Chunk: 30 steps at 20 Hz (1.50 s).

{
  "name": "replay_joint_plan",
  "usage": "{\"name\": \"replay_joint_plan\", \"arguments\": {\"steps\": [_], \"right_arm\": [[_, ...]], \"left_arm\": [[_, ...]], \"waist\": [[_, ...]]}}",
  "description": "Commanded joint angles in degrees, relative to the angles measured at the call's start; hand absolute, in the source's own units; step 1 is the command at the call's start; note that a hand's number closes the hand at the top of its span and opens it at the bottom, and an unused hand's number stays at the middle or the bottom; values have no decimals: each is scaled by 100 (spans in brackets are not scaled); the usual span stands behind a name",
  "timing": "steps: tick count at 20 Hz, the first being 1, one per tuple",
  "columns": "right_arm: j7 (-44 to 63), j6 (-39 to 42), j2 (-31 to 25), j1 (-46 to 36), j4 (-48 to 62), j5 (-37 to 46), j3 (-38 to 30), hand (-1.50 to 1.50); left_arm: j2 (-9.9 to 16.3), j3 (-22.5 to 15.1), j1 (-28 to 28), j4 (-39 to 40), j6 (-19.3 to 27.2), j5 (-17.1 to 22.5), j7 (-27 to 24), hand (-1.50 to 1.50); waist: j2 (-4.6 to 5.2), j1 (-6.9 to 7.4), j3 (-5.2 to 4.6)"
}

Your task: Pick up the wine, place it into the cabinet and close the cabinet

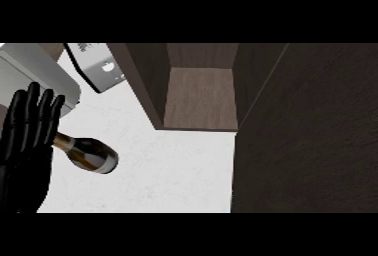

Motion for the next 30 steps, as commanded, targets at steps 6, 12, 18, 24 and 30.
{"name": "replay_joint_plan", "arguments": {"steps": [6, 12, 18, 24, 30], "right_arm": [[-149, 203, 10, 333, -223, -57, 213, -150], [560, 1267, 16, 333, -453, -1231, 1359, -150], [846, 1308, -139, 660, -922, -1510, 1268, -150], [1492, 1232, -329, 673, -1515, -1964, 1053, -150], [1886, 937, -186, 735, -1913, -1560, 1569, -150]], "left_arm": [[-299, 1695, -430, 590, 2860, -2401, 530, -150], [-344, 1398, -1451, 1019, 5297, -2605, 1212, -150], [-345, 740, -2741, 1947, 6401, -4408, 2743, -150], [-345, 470, -3864, 2818, 6668, -5786, 4074, -150], [-341, 528, -4677, 3043, 6133, -7239, 5556, -150]], "waist": [[69, -223, 43], [65, -439, 15], [14, -448, 31], [-21, -418, 26], [-33, -369, 12]]}}
